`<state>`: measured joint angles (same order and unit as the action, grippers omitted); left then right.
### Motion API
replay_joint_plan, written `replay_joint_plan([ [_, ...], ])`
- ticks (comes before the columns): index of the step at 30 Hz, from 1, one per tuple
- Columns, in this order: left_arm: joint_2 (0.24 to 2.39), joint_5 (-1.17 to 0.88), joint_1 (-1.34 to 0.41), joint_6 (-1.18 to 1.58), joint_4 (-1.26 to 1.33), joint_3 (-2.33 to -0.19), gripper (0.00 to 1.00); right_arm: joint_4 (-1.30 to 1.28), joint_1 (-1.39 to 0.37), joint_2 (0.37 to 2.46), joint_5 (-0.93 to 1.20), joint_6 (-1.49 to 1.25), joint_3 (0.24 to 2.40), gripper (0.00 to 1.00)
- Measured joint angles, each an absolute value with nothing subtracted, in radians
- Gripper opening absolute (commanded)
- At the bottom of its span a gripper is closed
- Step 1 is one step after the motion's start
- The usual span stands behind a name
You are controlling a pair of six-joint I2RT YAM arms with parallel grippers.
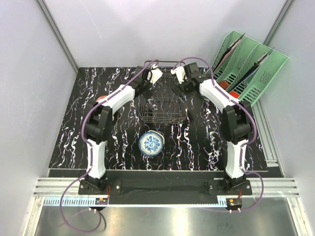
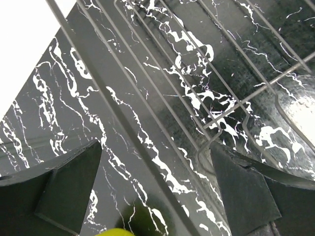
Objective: Load the bowls into the dish rack
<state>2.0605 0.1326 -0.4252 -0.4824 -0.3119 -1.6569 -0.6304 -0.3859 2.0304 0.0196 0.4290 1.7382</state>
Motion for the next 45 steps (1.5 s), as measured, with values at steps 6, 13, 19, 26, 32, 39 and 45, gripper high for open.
replay_joint_plan([
  [6,2.105,0.136,-0.425,-0.486,-0.313,-1.677,0.99,-0.621,-0.386,2.113,-0.016,0.427,1.802,1.0],
  [13,2.157,0.168,-0.426,-0.493,-0.313,-1.736,0.99,-0.613,-0.387,2.16,-0.052,0.418,1.877,1.0],
  [19,2.197,0.197,-0.426,-0.504,-0.312,-1.801,0.99,-0.594,-0.387,2.179,-0.072,0.418,1.898,1.0],
  [26,2.231,0.241,-0.426,-0.519,-0.301,-1.848,0.99,-0.594,-0.387,2.179,-0.071,0.418,1.898,1.0],
  [32,2.26,0.283,-0.426,-0.536,-0.289,-1.871,0.99,-0.577,-0.388,2.168,-0.07,0.418,1.873,1.0],
  [39,2.289,0.3,-0.426,-0.532,-0.273,-1.895,0.99,-0.573,-0.391,2.132,-0.07,0.417,1.849,1.0],
  [45,2.263,0.304,-0.424,-0.502,-0.228,-1.893,0.99,-0.573,-0.391,2.061,-0.07,0.418,1.849,1.0],
])
